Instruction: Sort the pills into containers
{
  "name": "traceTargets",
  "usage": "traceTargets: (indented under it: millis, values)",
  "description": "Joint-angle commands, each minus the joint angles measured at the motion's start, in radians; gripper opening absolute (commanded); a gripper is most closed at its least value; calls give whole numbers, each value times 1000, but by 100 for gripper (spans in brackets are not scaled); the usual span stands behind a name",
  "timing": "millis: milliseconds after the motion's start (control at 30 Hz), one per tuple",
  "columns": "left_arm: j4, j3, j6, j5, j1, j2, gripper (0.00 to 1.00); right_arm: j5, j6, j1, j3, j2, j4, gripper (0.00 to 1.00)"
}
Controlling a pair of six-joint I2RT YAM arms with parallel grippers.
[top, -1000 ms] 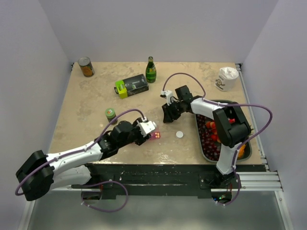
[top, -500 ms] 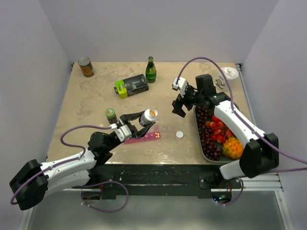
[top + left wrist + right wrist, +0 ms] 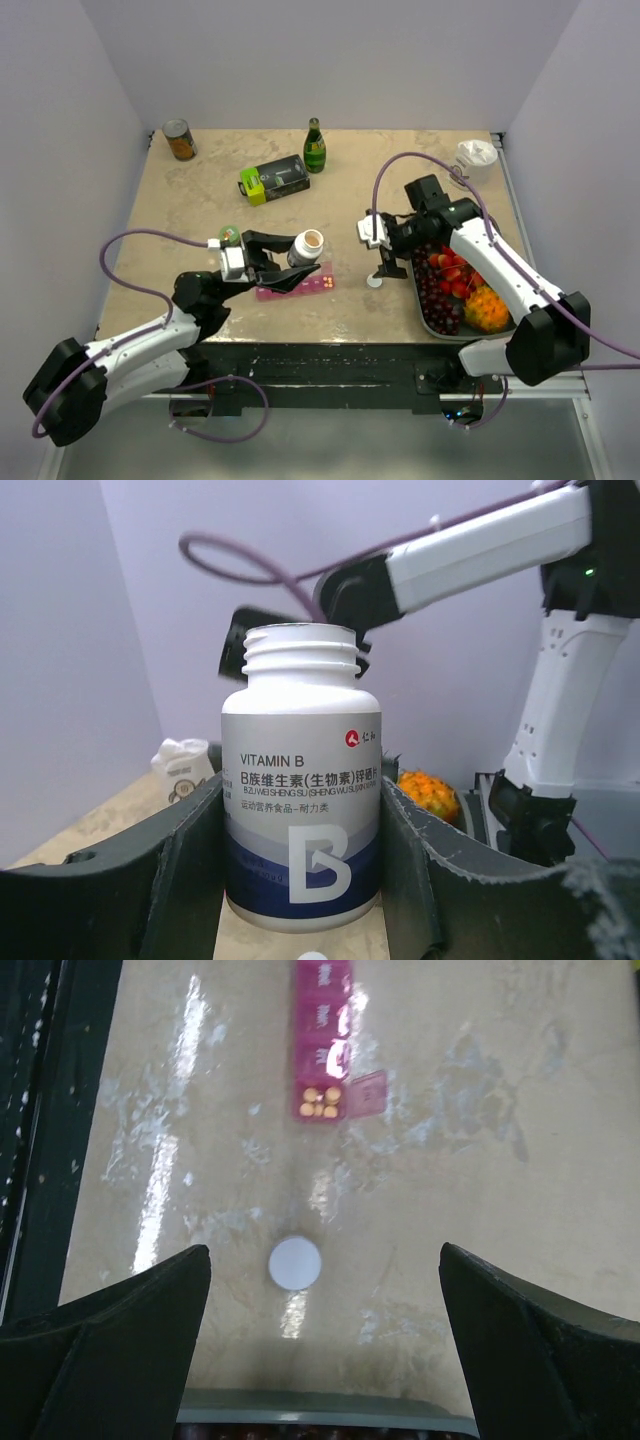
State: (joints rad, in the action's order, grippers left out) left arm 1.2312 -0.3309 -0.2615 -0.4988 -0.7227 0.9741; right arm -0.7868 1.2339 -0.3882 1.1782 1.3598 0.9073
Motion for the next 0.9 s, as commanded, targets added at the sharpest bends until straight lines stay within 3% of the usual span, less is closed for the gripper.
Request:
traceTargets:
  millis: [0, 267, 600, 867]
  values:
    - [342, 42, 20, -102, 11, -123, 0, 101, 133, -17, -113, -22, -10, 99]
    - [-188, 122, 191, -43, 12, -363, 0, 300, 75, -77, -216, 93, -222, 99]
    - [-266, 170, 209, 36, 9, -442, 0, 391, 35, -115, -222, 243, -309, 90]
    - [-314, 159, 212, 60, 5, -436, 0, 390, 27, -121, -246, 278, -311, 75]
